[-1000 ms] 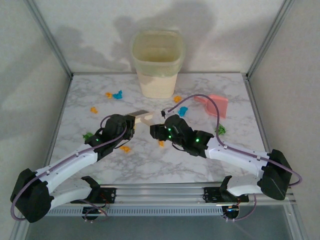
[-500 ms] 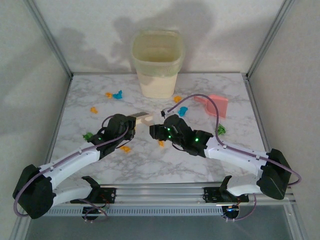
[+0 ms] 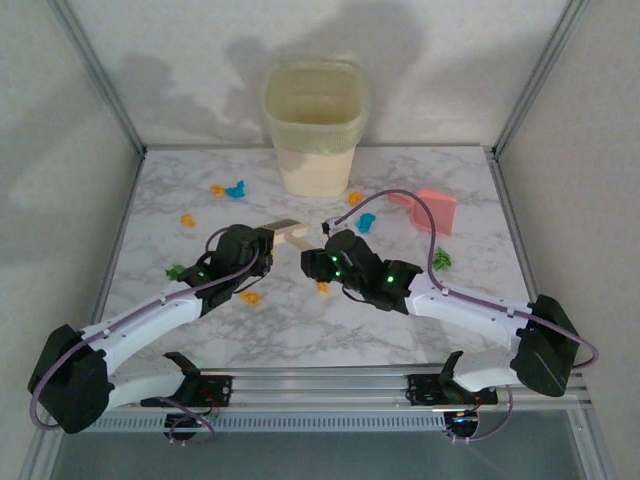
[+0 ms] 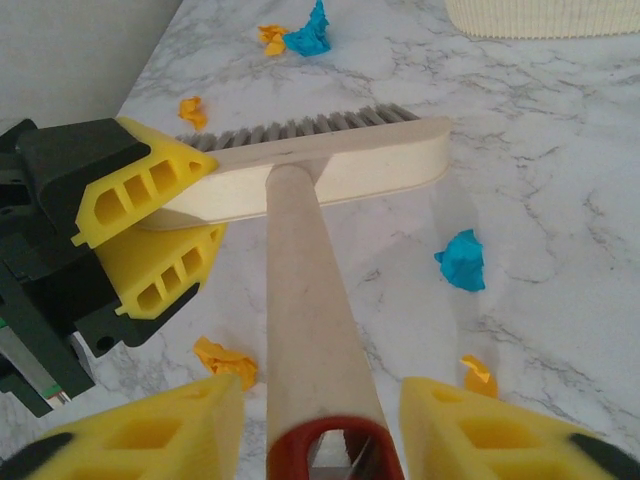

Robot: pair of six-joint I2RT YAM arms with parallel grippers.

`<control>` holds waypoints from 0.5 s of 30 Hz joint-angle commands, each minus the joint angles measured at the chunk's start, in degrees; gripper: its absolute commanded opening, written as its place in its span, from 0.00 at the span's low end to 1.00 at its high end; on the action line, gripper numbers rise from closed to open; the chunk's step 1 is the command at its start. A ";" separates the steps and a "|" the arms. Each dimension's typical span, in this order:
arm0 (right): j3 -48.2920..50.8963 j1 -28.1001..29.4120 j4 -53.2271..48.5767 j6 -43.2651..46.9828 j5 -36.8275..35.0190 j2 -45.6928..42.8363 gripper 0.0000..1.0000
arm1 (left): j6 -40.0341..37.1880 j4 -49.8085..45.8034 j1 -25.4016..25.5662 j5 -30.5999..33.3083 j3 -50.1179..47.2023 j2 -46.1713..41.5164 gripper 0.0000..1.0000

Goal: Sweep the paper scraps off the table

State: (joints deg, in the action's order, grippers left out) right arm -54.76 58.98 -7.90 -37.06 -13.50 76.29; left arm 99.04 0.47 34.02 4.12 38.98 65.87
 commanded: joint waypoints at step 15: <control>-2.39 0.75 -3.58 1.88 -2.10 -1.47 0.00 | -3.39 -0.50 -0.46 1.95 2.06 -2.28 0.78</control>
State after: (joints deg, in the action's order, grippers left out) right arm -55.40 59.55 -10.70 -36.56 -13.96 76.34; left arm 97.01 0.32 33.87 4.43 39.00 65.19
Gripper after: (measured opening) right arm 0.267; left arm 0.729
